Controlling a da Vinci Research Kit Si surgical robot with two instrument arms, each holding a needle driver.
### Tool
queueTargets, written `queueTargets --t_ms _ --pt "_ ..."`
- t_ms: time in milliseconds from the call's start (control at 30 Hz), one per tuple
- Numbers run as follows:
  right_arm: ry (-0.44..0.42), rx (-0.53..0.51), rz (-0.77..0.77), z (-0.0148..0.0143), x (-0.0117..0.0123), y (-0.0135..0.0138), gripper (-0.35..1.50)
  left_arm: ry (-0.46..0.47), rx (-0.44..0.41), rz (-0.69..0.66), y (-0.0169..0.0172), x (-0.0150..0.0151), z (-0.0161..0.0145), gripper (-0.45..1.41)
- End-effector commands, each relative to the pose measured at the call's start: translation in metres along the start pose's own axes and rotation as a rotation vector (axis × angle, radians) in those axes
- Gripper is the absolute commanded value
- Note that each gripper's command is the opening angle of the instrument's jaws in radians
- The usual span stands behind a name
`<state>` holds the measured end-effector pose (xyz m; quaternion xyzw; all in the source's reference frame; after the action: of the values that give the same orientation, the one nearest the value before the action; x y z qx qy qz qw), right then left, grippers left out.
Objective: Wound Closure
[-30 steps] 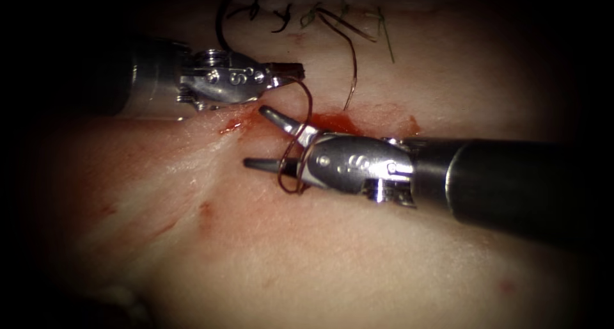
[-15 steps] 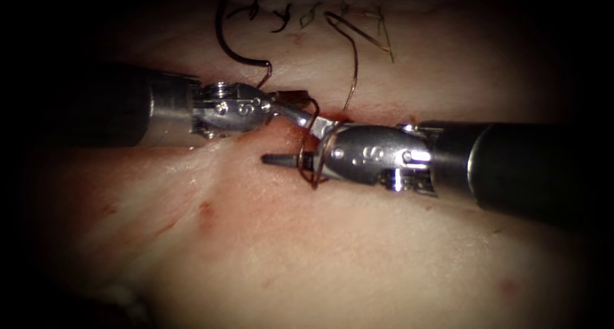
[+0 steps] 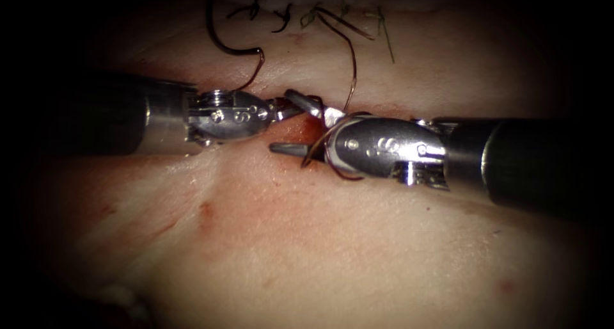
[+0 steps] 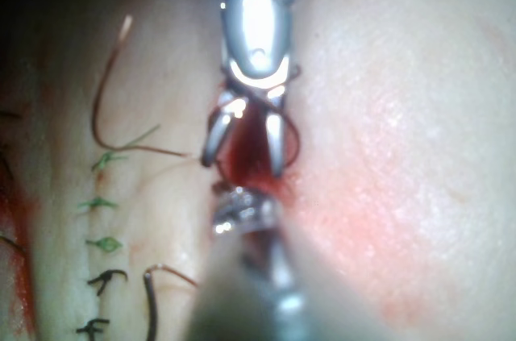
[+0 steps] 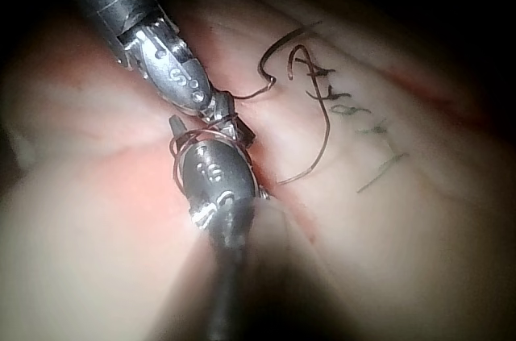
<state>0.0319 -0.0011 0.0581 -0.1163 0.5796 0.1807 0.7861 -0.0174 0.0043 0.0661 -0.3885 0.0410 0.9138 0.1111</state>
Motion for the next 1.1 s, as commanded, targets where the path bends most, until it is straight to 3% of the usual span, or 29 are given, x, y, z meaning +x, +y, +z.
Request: queueTargets --t_ms 33,333,733,933,1100 --pt "0.009 -0.003 0.012 0.0008 -0.0004 -0.0007 1.31 0.001 -0.002 0.002 0.0005 -0.0001 0.0009 -0.45" --pt "-0.041 -0.153 0.026 -0.0003 0.0000 0.0016 1.31 0.019 -0.010 -0.004 0.0016 -0.0004 -0.0001 -0.45" --pt "-0.059 -0.206 0.017 -0.0011 -0.0001 0.0023 1.29 0.027 -0.013 -0.005 0.0021 -0.0014 -0.0014 -0.45" --pt "-0.061 -0.285 0.103 -0.0012 -0.0001 0.0014 1.26 0.028 -0.011 -0.015 0.0028 0.0001 -0.0015 -0.45" --pt "-0.012 -0.359 0.171 -0.0017 0.0004 0.0011 1.24 0.047 -0.004 -0.030 0.0024 0.0015 -0.0025 -0.45"
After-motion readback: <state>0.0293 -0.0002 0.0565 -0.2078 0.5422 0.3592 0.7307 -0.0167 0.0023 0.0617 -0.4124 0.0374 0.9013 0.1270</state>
